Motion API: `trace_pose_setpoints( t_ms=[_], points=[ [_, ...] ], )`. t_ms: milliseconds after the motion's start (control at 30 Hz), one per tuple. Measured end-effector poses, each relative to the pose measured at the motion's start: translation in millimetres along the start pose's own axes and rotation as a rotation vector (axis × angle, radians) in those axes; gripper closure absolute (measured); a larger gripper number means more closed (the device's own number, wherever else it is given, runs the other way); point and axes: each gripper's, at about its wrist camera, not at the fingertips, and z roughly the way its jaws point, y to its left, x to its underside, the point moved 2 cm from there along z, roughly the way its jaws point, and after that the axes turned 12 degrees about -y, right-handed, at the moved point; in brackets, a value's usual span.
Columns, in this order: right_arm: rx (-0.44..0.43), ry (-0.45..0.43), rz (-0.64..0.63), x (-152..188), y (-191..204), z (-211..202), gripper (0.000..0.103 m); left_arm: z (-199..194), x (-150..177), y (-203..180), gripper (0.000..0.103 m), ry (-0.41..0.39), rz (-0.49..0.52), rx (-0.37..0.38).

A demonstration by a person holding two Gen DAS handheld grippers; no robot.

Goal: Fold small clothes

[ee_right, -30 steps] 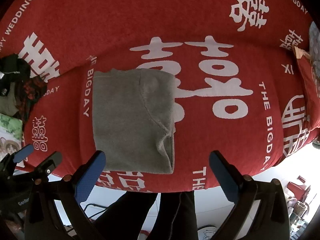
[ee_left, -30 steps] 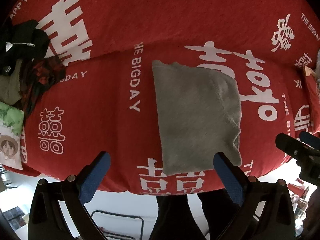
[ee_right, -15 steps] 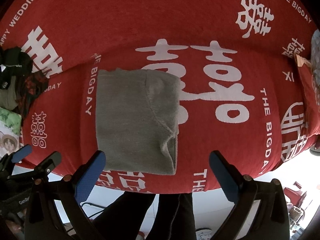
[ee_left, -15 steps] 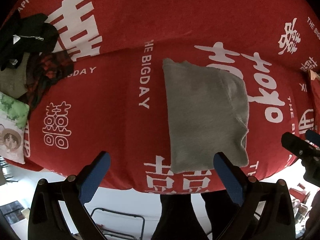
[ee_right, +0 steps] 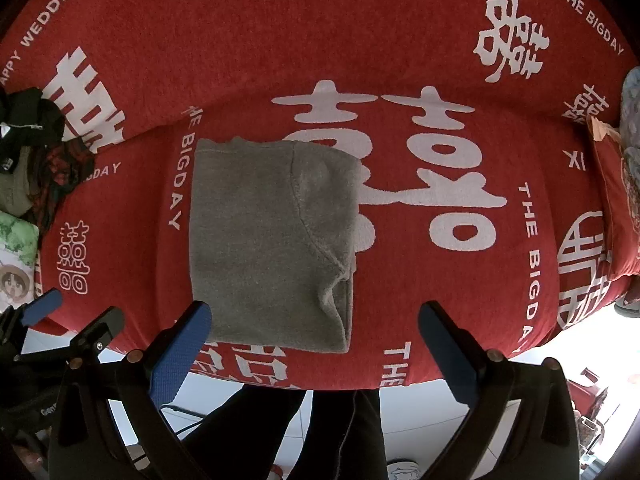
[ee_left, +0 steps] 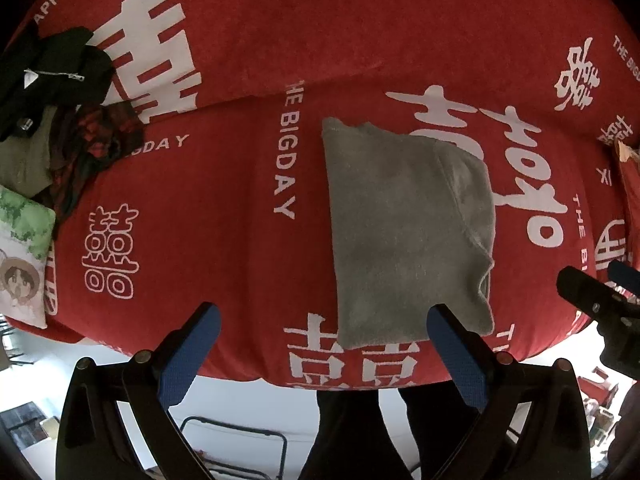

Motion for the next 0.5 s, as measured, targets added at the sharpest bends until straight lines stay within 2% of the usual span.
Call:
trace_pose_setpoints(
  t_ms=[500],
  points=[
    [0.000, 0.002, 0.000, -1.1, -0.4, 1.6, 0.000, 4.2, -5.1, 0.7, 0.000, 0.003, -0.017, -0.002]
  ],
)
